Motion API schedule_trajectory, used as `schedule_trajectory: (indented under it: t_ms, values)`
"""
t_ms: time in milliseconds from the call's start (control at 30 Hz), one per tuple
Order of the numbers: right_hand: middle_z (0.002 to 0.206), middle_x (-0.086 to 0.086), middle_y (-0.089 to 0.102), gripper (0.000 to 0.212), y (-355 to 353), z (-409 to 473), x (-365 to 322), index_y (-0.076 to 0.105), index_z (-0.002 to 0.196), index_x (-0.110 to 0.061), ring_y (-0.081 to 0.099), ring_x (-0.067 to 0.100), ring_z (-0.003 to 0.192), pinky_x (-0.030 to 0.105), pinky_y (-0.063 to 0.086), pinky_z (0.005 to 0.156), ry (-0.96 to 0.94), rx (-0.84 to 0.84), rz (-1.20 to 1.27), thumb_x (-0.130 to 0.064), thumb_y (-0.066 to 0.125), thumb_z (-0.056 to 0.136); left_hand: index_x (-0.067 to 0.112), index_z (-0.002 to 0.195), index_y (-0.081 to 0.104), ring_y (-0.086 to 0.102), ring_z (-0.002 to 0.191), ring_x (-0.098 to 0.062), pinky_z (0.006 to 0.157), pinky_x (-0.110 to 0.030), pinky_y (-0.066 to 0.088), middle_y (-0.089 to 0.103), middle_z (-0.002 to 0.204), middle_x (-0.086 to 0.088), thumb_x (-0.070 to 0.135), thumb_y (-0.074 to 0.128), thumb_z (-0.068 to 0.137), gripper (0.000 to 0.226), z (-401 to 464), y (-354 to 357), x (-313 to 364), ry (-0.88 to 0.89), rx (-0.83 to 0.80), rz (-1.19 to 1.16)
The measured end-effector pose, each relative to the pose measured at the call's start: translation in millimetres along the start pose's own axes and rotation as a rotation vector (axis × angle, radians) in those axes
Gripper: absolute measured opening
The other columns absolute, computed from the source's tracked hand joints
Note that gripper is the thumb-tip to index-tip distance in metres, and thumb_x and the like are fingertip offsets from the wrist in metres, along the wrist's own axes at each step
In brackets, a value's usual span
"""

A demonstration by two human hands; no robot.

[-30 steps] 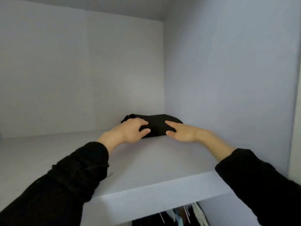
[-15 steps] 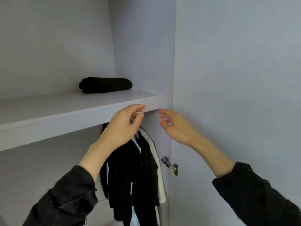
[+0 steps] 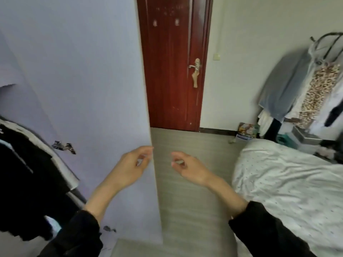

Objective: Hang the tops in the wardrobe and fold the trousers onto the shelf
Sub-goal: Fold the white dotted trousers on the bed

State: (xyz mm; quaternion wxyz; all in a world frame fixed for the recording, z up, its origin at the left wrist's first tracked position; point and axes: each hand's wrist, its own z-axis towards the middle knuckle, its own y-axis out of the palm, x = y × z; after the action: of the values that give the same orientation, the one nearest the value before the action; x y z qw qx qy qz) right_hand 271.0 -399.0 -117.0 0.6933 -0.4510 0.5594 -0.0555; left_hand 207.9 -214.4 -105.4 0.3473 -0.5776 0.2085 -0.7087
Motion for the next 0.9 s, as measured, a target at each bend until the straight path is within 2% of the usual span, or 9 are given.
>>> schedule_trajectory:
  t_ms: [100,200,233,300,400,533,700,833,900]
  values:
    - [0.13,0.004,0.054,0.042,-42,-59,67,0.042,0.139,-0.018,0.055,0.014,0.095,0.022,0.042,0.085,0.151,0.089,0.039,-0.022,0.048,0.098,0.019,0.125,0.057,0.057,0.1,-0.002,0.084,-0.005,0.037,0.061,0.11,0.008,0.014,0.051,0.095,0.031,7,71,51,0.056,-0.143,-0.071]
    - [0.129,0.004,0.055,0.04,-88,-134,133,0.044,0.137,-0.019,0.054,0.011,0.096,0.014,0.042,0.077,0.309,0.2,0.078,-0.022,0.048,0.098,0.015,0.124,0.057,0.056,0.09,0.015,0.086,-0.004,0.04,0.062,0.11,0.004,0.011,0.052,0.094,0.03,11,155,107,0.162,-0.309,-0.139]
    - [0.129,0.004,0.055,0.04,-98,-152,148,0.044,0.137,-0.02,0.054,0.01,0.095,0.011,0.041,0.071,0.346,0.229,0.091,-0.022,0.048,0.098,0.015,0.123,0.058,0.057,0.091,0.014,0.085,-0.003,0.039,0.062,0.11,0.004,0.01,0.052,0.094,0.03,12,174,121,0.177,-0.348,-0.156]
    - [0.129,0.003,0.055,0.04,-123,-192,182,0.043,0.138,-0.021,0.057,0.012,0.097,0.01,0.04,0.065,0.442,0.295,0.124,-0.024,0.047,0.098,0.023,0.119,0.058,0.059,0.102,0.0,0.089,-0.011,0.04,0.062,0.111,0.007,0.013,0.052,0.094,0.027,12,220,156,0.221,-0.429,-0.177]
    - [0.129,0.001,0.055,0.04,-154,-251,222,0.043,0.137,-0.021,0.058,0.012,0.1,0.015,0.039,0.07,0.552,0.391,0.153,-0.027,0.047,0.098,0.026,0.123,0.056,0.056,0.11,-0.007,0.094,-0.019,0.04,0.06,0.113,0.012,0.02,0.05,0.096,0.028,9,286,210,0.289,-0.589,-0.185]
    - [0.127,0.003,0.056,0.039,-192,-331,273,0.043,0.137,-0.019,0.058,0.015,0.102,0.018,0.039,0.076,0.698,0.568,0.184,-0.025,0.047,0.098,0.025,0.124,0.056,0.055,0.11,-0.007,0.092,-0.017,0.039,0.059,0.115,0.012,0.022,0.048,0.097,0.028,5,377,287,0.428,-0.779,-0.201]
    - [0.11,-0.005,0.053,0.039,-216,-420,326,0.044,0.136,-0.018,0.056,0.012,0.091,0.02,0.043,0.073,0.921,0.801,0.262,-0.023,0.049,0.097,0.025,0.124,0.056,0.054,0.109,-0.006,0.09,-0.018,0.039,0.058,0.116,0.012,0.023,0.047,0.097,0.028,-5,482,376,0.61,-1.026,-0.208]
    - [0.116,0.003,0.058,0.039,-225,-475,355,0.044,0.136,-0.014,0.058,0.019,0.105,0.024,0.042,0.087,1.087,0.936,0.247,-0.02,0.048,0.098,0.023,0.123,0.057,0.054,0.106,-0.006,0.086,-0.015,0.038,0.058,0.116,0.01,0.023,0.047,0.097,0.028,-25,554,429,0.746,-1.184,-0.233]
    - [0.119,0.006,0.061,0.039,-227,-503,368,0.044,0.136,-0.014,0.057,0.024,0.113,0.025,0.04,0.089,1.187,0.994,0.249,-0.021,0.047,0.098,0.021,0.123,0.057,0.054,0.102,-0.005,0.081,-0.009,0.038,0.059,0.113,0.009,0.021,0.047,0.097,0.028,-39,592,453,0.809,-1.265,-0.23]
